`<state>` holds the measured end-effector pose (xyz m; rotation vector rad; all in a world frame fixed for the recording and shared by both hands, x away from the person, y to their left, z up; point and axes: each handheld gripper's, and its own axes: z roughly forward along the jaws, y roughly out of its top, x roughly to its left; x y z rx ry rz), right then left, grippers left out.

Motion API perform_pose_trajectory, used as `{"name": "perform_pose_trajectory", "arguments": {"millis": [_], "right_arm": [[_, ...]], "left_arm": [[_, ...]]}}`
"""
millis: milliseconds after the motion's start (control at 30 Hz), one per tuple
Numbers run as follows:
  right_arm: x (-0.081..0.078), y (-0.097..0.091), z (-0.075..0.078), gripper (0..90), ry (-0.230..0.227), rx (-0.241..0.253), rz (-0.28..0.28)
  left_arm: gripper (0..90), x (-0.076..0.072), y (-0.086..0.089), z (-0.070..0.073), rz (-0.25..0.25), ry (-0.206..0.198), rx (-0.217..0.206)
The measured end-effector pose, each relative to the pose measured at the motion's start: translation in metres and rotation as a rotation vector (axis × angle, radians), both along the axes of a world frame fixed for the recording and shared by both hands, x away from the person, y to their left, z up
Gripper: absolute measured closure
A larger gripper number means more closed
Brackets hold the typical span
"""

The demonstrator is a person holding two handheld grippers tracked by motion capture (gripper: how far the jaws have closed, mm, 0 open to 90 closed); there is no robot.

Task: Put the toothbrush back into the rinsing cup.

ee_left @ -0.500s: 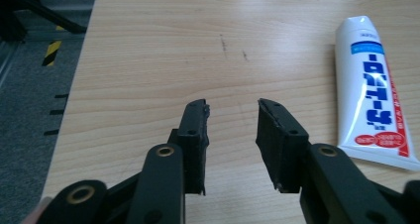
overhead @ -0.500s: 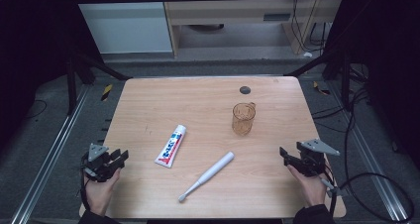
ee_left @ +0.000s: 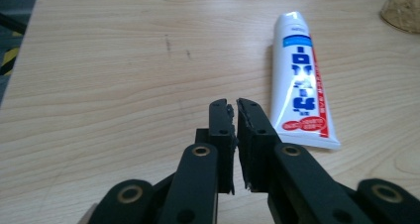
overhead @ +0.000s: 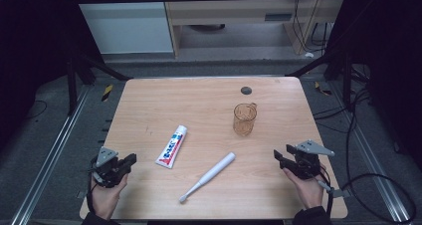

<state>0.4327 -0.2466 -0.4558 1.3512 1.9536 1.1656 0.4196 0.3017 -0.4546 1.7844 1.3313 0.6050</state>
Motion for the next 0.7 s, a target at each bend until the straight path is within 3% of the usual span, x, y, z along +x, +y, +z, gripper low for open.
{"name": "perform_pose_trajectory", "arguments": {"millis": [367, 700], "right_arm": [[0.004, 0.019, 0.001, 56.4, 0.005, -0.003, 0.069], [0.012, 0.040, -0.001, 58.8, 0.013, -0.002, 0.120]], "left_arm": [[89.3, -0.005, -0.034, 0.001, -0.118, 0.028, 0.040], [89.5, -0.010, -0.060, -0.001, -0.208, 0.044, 0.057]]}}
